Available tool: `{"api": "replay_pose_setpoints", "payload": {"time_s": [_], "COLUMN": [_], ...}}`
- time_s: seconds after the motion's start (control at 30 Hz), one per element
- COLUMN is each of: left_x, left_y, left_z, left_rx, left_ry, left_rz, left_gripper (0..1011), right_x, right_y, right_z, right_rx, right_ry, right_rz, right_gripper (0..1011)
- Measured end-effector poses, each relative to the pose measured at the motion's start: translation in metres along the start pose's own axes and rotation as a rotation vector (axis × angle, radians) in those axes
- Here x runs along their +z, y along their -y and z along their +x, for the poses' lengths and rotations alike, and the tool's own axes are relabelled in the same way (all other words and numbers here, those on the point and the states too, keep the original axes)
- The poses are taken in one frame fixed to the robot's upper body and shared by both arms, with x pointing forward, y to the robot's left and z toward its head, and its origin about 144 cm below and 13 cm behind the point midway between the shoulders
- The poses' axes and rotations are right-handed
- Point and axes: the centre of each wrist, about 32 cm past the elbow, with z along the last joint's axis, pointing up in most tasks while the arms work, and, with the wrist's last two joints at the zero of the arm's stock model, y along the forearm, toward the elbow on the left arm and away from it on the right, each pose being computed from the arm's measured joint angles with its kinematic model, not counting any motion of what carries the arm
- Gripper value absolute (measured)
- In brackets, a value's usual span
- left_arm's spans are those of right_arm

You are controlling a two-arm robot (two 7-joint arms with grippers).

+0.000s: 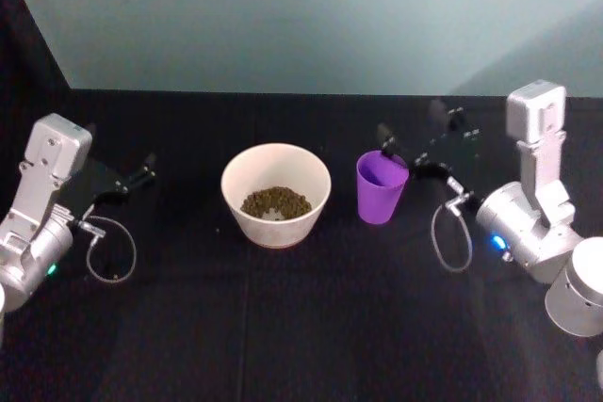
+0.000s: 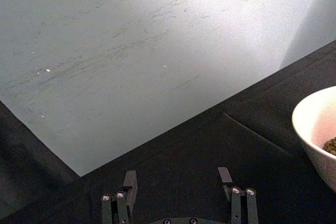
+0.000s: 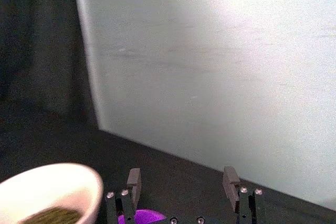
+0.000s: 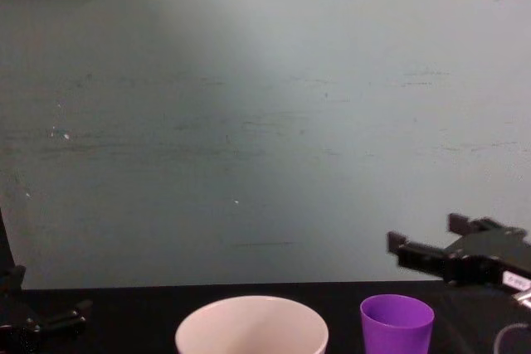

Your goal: Pick up the cup and pour the mung beans from the cup into the bowl.

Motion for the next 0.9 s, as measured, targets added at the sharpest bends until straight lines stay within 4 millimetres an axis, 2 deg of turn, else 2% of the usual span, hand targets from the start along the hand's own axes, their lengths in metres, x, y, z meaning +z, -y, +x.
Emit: {"api": "replay_pose_setpoints", "payload": {"time_s": [0.33, 0.57, 0.9], "left_x": [0.0, 0.0, 0.0], "left_y": [0.0, 0.0, 0.0], "left_z": [0.0, 0.0, 0.0], "left_rx": [0.0, 0.0, 0.0], "left_ry": [0.0, 0.0, 0.0], "left_rz": [0.0, 0.0, 0.0], "left_gripper": [1000, 1000, 1000], "right_x": [-0.002, -0.021, -0.042], "right_y": [0.01, 0.018, 0.022], "right_z": [0.017, 0.029, 0.03], "right_rx": [-0.155, -0.197, -0.208], "right_ry": [0.021, 0.031, 0.032], "right_rz": [0.005, -0.069, -0.14], "right_gripper": [1002, 1002, 1002]}}
